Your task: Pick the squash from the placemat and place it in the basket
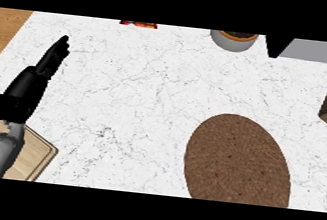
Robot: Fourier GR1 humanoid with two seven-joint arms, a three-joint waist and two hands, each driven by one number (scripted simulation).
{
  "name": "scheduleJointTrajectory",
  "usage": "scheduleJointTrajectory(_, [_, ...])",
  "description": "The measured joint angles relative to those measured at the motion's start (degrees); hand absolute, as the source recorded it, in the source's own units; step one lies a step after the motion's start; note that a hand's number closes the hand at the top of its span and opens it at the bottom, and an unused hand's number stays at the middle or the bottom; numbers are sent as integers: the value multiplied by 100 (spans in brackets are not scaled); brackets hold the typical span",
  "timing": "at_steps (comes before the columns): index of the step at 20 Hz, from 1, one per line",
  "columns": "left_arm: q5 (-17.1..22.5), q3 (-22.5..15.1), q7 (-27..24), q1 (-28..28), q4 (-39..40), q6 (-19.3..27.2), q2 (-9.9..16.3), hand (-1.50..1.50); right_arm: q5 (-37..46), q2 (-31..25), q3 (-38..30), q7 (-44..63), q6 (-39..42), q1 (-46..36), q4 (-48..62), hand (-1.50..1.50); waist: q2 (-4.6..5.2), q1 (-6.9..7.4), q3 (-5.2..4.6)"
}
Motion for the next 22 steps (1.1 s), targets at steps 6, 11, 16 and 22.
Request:
scheduleJointTrajectory(6, [61, 112, -16, -48, 47, -140, 32, 0, 365, 284, 697, 305, 209, -695, 229, 150, -1, 30, -3])
scheduleJointTrajectory(11, [-97, 91, -42, -16, 82, -42, -62, 0, 742, 497, 1167, 479, 364, -1001, 423, 150, -13, -33, -1])
scheduleJointTrajectory(16, [-103, 131, 50, -65, 60, -58, -87, 0, 1444, 483, 1770, 240, 197, -946, 353, 150, -13, -56, 3])
scheduleJointTrajectory(22, [-80, 271, -90, -74, 147, -152, -56, 0, 2137, 475, 2276, -415, 19, -950, 541, -150, -14, -79, 5])
